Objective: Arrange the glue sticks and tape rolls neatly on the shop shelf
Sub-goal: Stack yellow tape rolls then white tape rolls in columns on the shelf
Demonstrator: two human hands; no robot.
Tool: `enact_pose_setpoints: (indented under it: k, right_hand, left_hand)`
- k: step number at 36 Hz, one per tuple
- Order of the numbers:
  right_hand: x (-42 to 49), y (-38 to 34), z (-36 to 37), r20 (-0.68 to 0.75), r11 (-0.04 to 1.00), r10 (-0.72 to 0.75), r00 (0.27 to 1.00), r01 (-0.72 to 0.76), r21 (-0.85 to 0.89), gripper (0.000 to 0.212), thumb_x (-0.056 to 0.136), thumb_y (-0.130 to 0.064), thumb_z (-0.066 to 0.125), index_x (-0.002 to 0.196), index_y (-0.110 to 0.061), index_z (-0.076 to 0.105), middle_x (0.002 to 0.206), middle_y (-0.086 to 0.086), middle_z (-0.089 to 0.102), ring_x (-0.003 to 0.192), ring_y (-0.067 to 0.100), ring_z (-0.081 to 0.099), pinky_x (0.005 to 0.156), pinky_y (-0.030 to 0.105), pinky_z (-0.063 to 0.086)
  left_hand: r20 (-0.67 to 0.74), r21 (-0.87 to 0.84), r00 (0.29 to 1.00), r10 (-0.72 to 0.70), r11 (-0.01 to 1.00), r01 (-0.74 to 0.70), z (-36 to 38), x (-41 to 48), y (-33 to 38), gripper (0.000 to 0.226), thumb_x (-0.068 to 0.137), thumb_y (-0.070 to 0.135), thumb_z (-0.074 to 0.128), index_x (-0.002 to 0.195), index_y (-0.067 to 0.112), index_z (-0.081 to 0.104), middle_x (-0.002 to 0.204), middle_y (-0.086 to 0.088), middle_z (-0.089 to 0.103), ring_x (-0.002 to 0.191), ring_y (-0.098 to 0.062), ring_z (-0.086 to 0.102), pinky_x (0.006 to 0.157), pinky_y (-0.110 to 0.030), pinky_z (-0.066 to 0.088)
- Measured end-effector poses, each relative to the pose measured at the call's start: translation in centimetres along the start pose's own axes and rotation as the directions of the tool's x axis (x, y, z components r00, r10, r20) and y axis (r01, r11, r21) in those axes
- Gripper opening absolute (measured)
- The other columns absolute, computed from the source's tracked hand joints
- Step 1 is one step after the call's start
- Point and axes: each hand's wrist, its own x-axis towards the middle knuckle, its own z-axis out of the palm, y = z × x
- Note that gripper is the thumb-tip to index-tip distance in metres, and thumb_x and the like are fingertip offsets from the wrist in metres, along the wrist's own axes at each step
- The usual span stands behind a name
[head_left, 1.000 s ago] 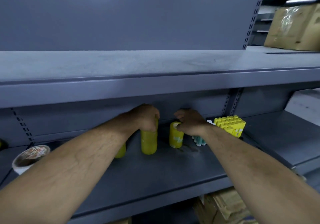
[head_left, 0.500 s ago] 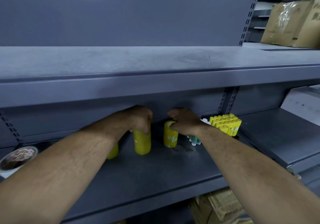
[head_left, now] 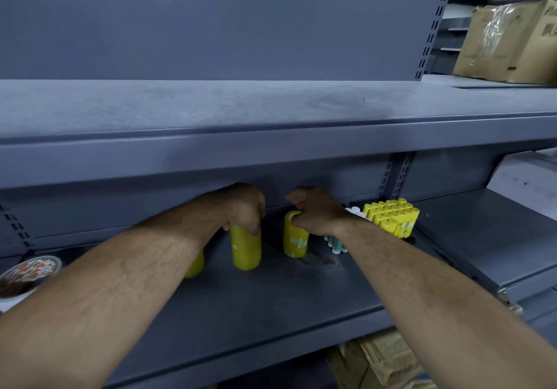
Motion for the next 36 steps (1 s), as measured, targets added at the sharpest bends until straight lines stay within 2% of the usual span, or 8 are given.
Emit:
enact_pose_setpoints:
  k: [10,18,23,26,28,31,33,36]
  right_hand:
    - [-0.2,0.1,-0.1,0.004,1.000,0.007,1.000,-0.007,-0.021,0.062,0.082,-0.010,0.065,0.142,-0.019,0.054,0.142,0.000,0.057,0.129,0.016,0.054,0.108,0.032,0.046]
    - [-0.4,-0.1,-0.1,0.004,1.000,0.012,1.000,-0.012,-0.024,0.063,0.082,-0.010,0.066,0.143,-0.020,0.053,0.143,0.000,0.056,0.131,0.017,0.053,0.109,0.035,0.046]
    - [-0.7,-0.3,-0.3,0.005,1.000,0.021,1.000,-0.021,-0.011,0.062,0.082,-0.010,0.066,0.142,-0.021,0.054,0.142,-0.001,0.057,0.130,0.016,0.053,0.109,0.034,0.046]
    - [-1.0,-0.6,-0.4,0.007,0.999,0.031,0.999,-0.031,-0.014,0.061,0.083,-0.011,0.066,0.142,-0.021,0.054,0.142,-0.002,0.057,0.130,0.015,0.053,0.109,0.034,0.046]
    - [-1.2,-0.8,-0.4,0.012,0.999,0.035,0.999,-0.035,-0.015,0.061,0.083,-0.011,0.066,0.142,-0.021,0.054,0.142,-0.003,0.056,0.130,0.015,0.053,0.109,0.033,0.045]
    - [-1.3,-1.3,-0.4,0.004,1.000,0.017,1.000,-0.017,-0.025,0.060,0.082,-0.013,0.067,0.141,-0.023,0.055,0.138,-0.007,0.059,0.126,0.012,0.055,0.106,0.026,0.045]
    - [-1.3,-1.8,-0.1,-0.016,1.000,0.000,1.000,0.000,-0.018,0.058,0.081,-0.012,0.067,0.137,-0.022,0.059,0.133,-0.007,0.062,0.122,0.010,0.058,0.102,0.022,0.045]
    - [-1.6,-2.5,0.7,-0.053,0.999,-0.040,0.998,0.039,-0.024,0.054,0.081,-0.014,0.067,0.135,-0.023,0.061,0.135,-0.006,0.063,0.123,0.012,0.059,0.103,0.022,0.045]
  left_hand:
    - [-0.038,0.013,0.999,0.006,1.000,-0.006,0.2,-0.4,-0.1,0.050,0.073,0.024,0.084,0.120,0.022,0.066,0.104,-0.004,0.062,0.068,-0.016,0.060,0.058,-0.032,0.059]
    - [-0.022,0.023,1.000,0.009,1.000,-0.008,0.1,-0.8,0.0,0.060,0.072,0.028,0.086,0.126,0.020,0.062,0.114,-0.005,0.061,0.091,-0.023,0.066,0.068,-0.040,0.063]
    - [-0.052,0.062,0.999,0.014,0.998,-0.011,0.3,-0.9,0.0,0.066,0.074,0.036,0.084,0.131,0.018,0.057,0.118,-0.003,0.060,0.098,-0.022,0.063,0.066,-0.029,0.057]
    - [-0.101,0.015,0.995,0.029,1.000,-0.027,0.5,-0.9,-0.5,0.078,0.072,0.049,0.082,0.138,0.022,0.050,0.126,0.002,0.056,0.107,-0.019,0.057,0.081,-0.026,0.051]
    - [-0.122,-0.014,0.992,0.026,1.000,-0.028,0.3,-1.2,-0.8,0.082,0.071,0.054,0.079,0.141,0.026,0.048,0.134,0.004,0.053,0.112,-0.017,0.054,0.084,-0.024,0.047]
    - [-0.156,-0.026,0.988,0.010,1.000,-0.014,-0.2,-1.9,-1.4,0.072,0.074,0.056,0.072,0.138,0.031,0.052,0.142,0.005,0.053,0.118,-0.016,0.054,0.090,-0.024,0.045]
    - [-0.200,-0.041,0.980,-0.017,0.999,0.009,-0.4,-2.9,-1.7,0.073,0.082,0.056,0.064,0.148,0.033,0.043,0.155,0.006,0.041,0.138,-0.018,0.042,0.109,-0.023,0.036]
    - [-0.294,-0.070,0.952,-0.079,0.996,0.061,-0.5,-4.4,-2.7,0.068,0.091,0.059,0.049,0.153,0.036,0.033,0.161,0.009,0.028,0.148,-0.015,0.026,0.118,-0.024,0.021]
